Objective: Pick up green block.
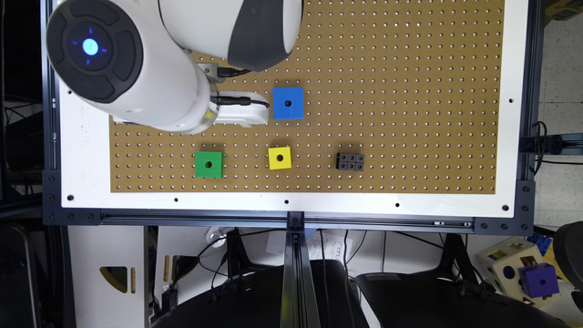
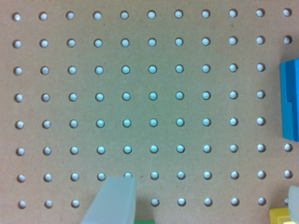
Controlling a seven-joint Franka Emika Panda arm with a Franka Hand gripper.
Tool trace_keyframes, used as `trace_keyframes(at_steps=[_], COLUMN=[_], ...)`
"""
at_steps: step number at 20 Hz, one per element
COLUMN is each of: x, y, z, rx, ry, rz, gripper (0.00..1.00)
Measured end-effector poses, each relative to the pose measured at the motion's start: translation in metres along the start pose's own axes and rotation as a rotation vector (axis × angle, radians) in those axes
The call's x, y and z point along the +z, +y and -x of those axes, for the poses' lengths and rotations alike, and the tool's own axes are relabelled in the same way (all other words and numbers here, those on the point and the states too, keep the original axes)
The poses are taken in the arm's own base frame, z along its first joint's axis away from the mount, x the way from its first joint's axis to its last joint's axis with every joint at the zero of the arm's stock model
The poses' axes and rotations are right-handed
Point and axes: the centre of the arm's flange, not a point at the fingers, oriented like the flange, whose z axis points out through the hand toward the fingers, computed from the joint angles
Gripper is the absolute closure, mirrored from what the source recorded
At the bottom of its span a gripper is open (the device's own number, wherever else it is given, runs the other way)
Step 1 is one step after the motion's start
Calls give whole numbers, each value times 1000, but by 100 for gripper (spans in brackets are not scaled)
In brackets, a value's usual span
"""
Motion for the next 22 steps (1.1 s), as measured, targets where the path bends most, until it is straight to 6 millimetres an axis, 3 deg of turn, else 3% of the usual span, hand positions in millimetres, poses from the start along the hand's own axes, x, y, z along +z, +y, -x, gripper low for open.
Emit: trace_keyframes(at_steps=[5,10,16,22], x=[0,-6,3,-1], y=[1,11,6,5], z=[-1,-20,-35,-47], rx=[2,26,30,36], ry=[1,19,20,36], rz=[0,-9,-11,-19], gripper=[0,0,0,0])
